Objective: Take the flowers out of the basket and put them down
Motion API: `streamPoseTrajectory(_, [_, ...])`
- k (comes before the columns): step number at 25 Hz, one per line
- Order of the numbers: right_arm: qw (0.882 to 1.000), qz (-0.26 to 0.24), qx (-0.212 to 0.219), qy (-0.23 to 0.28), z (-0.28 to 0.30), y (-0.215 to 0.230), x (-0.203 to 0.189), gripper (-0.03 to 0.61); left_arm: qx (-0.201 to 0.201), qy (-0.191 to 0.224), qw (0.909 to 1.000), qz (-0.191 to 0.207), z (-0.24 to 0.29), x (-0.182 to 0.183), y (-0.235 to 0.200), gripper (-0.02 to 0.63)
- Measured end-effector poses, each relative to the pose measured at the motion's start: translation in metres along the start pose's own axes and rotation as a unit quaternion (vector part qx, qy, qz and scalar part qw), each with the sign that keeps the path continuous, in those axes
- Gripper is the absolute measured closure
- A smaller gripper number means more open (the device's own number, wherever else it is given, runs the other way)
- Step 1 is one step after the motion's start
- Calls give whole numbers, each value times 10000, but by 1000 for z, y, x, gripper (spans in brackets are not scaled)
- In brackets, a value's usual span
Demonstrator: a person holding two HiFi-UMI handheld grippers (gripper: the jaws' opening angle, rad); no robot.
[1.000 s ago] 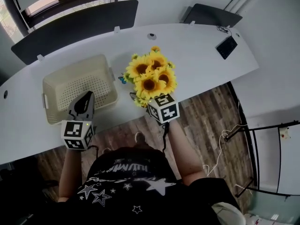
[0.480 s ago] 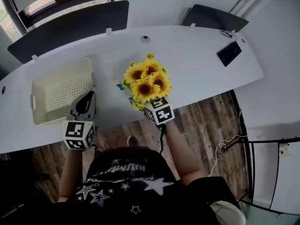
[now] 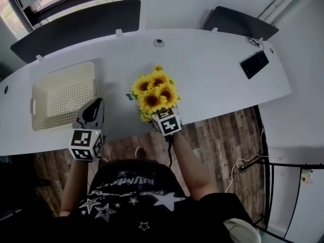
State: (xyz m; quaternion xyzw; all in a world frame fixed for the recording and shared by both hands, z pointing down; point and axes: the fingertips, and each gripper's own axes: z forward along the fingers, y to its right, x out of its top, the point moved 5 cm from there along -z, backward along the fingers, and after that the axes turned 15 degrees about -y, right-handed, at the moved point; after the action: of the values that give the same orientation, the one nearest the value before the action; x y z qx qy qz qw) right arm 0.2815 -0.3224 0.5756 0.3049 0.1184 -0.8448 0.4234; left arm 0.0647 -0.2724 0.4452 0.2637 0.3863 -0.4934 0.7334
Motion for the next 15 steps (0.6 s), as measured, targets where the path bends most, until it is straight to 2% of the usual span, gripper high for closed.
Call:
streamPoseTrajectory(8, [9994, 95, 221, -247, 18, 0, -6, 38, 163, -58, 9998, -70, 2, 4, -7, 594])
streamPoseTrajectory(15, [9987, 88, 233, -441, 29, -3, -8, 38, 181, -93, 9998, -83, -1, 2, -9, 594])
